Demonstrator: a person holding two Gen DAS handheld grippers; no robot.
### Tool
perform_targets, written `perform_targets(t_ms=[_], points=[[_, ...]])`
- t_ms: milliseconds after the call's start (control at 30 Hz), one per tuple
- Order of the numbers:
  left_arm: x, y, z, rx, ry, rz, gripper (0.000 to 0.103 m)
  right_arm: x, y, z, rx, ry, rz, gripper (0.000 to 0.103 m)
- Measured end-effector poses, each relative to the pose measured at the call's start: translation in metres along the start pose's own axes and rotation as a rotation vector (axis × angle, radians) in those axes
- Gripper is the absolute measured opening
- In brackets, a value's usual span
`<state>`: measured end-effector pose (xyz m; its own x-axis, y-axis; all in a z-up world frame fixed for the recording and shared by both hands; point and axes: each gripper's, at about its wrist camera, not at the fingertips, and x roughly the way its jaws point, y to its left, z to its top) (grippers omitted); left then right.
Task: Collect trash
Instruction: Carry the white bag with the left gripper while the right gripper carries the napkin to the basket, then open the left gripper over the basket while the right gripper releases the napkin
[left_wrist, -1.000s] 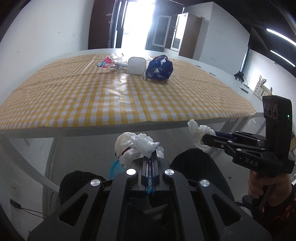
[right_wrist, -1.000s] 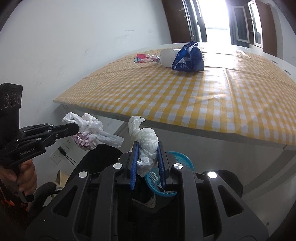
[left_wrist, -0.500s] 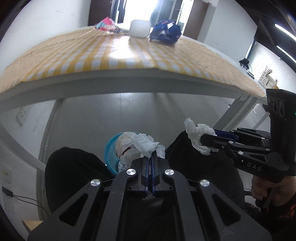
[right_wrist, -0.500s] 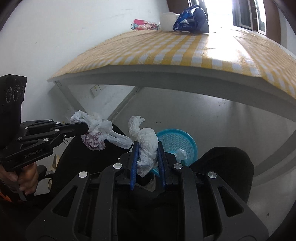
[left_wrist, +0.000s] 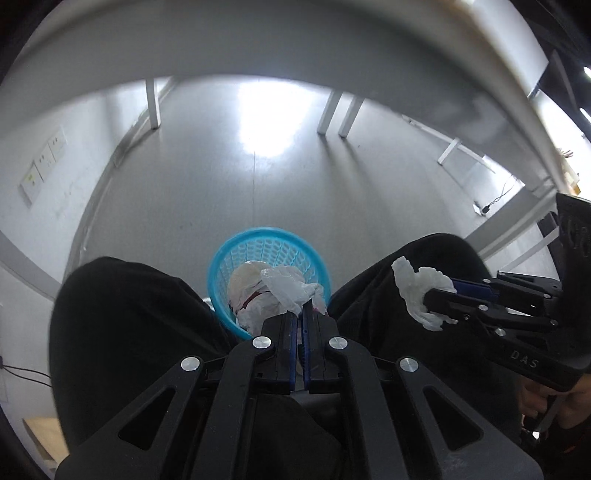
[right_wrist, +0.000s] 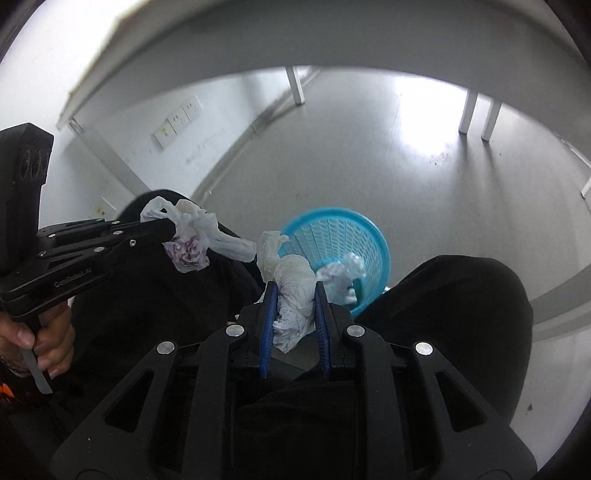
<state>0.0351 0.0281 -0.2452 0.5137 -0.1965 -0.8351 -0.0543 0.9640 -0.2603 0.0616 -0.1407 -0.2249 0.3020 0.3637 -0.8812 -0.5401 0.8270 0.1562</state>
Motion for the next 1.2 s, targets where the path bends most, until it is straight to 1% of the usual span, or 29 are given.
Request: perform_targets(t_ms=[67,233,300,367,433,533,600,767,900,1033,1200], points=[[0.014,0.005,0.004,-0.029,0.037,-0.009,0.001,0.013,-0.002,0.003,0.000,0.024,-0.005,0.019],[0.044,0.015,0.016,-0.061,0.075,-0.011,0.001,0.049,-0.009,0.016,0.021,0.086,-0.018,0.019],[0.059,0.023,0.019,-0.090,0.097,-0.011,0.001,0.066,-0.015,0.022,0.032,0.115,-0.045,0.019],[0.073,0.033,0.023,-0.113,0.119,-0.005,0.001,0.081,-0.018,0.026,0.062,0.144,-0.023,0.019],[0.086,0.042,0.026,-0.143,0.143,-0.003,0.001,0.092,-0.023,0.029,0.085,0.165,-0.019,0.019],[0.104,0.054,0.031,-0.195,0.190,-0.017,0.001,0.108,-0.027,0.034,0.101,0.193,-0.011,0.019],[0.115,0.059,0.034,-0.209,0.212,-0.026,0.001,0.115,-0.030,0.033,0.106,0.208,-0.006,0.019],[0.139,0.068,0.042,-0.253,0.241,-0.022,0.001,0.142,-0.042,0.038,0.141,0.254,-0.011,0.019],[0.155,0.076,0.046,-0.293,0.278,-0.030,0.001,0.168,-0.051,0.042,0.196,0.300,0.012,0.019],[0.166,0.076,0.050,-0.301,0.292,-0.029,0.001,0.187,-0.058,0.046,0.231,0.329,0.036,0.019],[0.187,0.083,0.055,-0.338,0.324,-0.013,0.001,0.211,-0.067,0.052,0.255,0.367,0.014,0.019]])
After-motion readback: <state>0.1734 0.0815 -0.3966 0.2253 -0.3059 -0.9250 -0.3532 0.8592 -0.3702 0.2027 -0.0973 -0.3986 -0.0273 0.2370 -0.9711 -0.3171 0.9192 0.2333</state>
